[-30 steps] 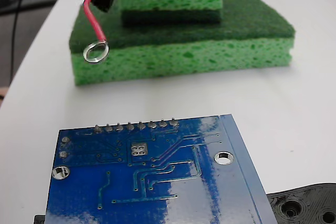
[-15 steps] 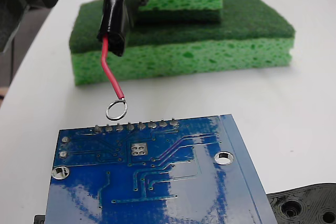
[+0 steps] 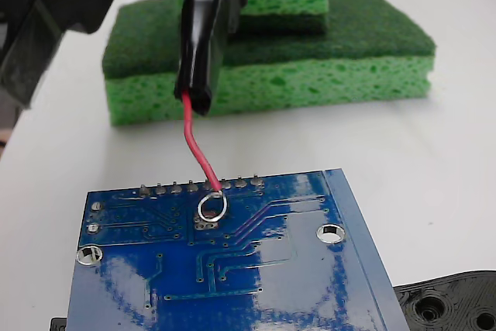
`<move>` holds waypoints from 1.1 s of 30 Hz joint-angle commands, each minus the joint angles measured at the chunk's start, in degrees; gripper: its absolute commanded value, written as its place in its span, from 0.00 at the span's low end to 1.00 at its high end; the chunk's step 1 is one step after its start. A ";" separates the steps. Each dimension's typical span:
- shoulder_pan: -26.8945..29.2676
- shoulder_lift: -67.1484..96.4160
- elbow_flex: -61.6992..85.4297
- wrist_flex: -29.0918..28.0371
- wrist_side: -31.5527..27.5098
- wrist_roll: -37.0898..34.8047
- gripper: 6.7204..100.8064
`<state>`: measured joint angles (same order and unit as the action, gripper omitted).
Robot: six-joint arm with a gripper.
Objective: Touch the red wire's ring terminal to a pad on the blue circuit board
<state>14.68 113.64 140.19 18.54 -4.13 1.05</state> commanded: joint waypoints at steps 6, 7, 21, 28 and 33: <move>0.18 -1.05 -1.32 0.18 0.00 -0.26 0.99; 0.18 -1.05 -1.32 0.26 0.00 -0.26 0.99; 0.18 -0.79 -1.93 0.70 0.00 -0.62 0.99; 0.35 0.35 -2.55 1.76 -0.18 -1.32 0.99; 0.70 4.75 -4.83 6.94 -0.70 -2.64 0.99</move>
<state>15.38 117.16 135.97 25.22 -4.48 -1.58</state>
